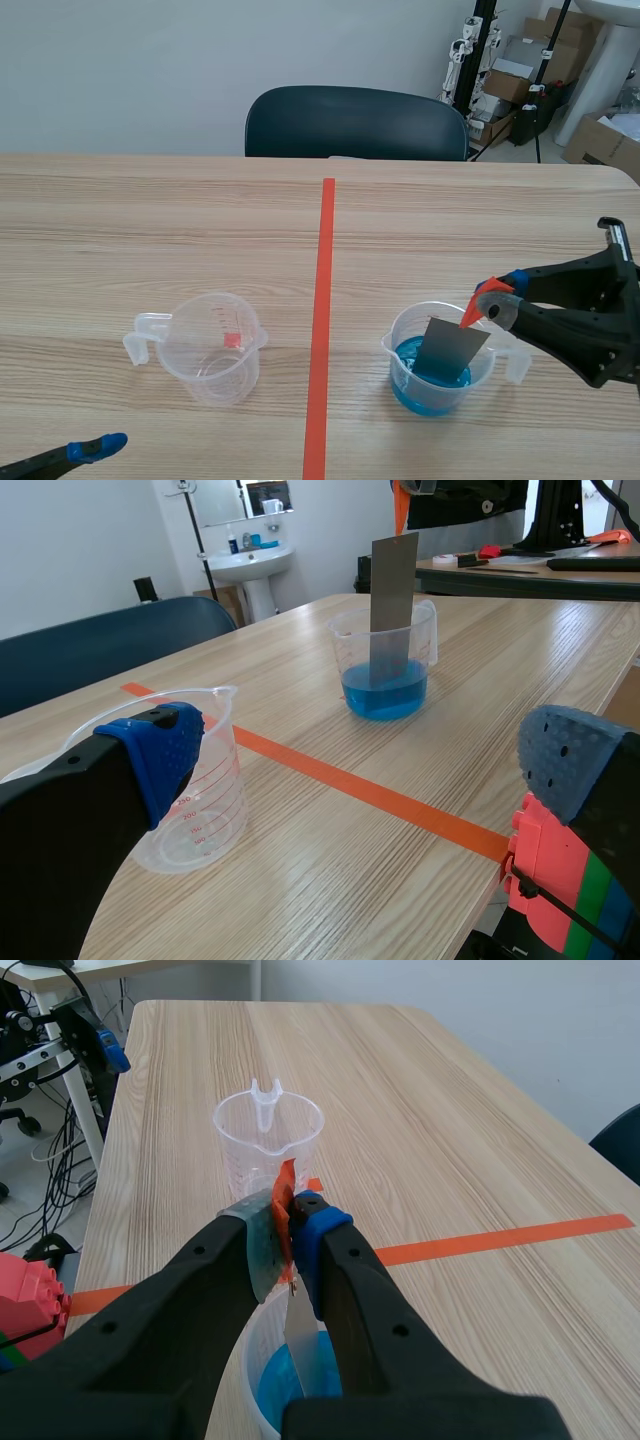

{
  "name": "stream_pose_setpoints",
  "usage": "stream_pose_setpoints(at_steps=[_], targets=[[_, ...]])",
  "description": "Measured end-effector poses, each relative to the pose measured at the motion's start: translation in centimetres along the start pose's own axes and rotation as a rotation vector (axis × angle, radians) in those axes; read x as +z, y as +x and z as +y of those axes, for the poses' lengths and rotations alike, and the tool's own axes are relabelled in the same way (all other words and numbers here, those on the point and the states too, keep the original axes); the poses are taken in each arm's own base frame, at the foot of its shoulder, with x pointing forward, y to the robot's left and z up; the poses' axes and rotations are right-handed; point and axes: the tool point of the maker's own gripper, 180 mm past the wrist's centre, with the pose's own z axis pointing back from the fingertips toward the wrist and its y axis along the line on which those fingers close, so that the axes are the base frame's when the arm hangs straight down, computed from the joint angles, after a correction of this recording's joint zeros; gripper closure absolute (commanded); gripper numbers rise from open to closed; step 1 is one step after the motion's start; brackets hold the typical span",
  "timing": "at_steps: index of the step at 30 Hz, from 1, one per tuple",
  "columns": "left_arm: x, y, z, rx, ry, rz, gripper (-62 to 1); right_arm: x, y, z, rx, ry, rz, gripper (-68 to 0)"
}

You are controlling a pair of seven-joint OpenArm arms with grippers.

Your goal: Do the redox reaction experiment. lower the plate into the blue solution

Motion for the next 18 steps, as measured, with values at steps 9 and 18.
stream_pose_setpoints(at_steps=[9, 18], targets=[[0.0, 0.0, 0.0, 0.0, 0.0, 0.0, -62.3, 0.0, 0.0, -0.08, 0.006, -0.004, 0.0, -0.4], [0.0, 0.0, 0.0, 0.0, 0.0, 0.0, -62.3, 0.0, -0.02, -0.08, 0.006, -0.004, 0.001, -0.4]])
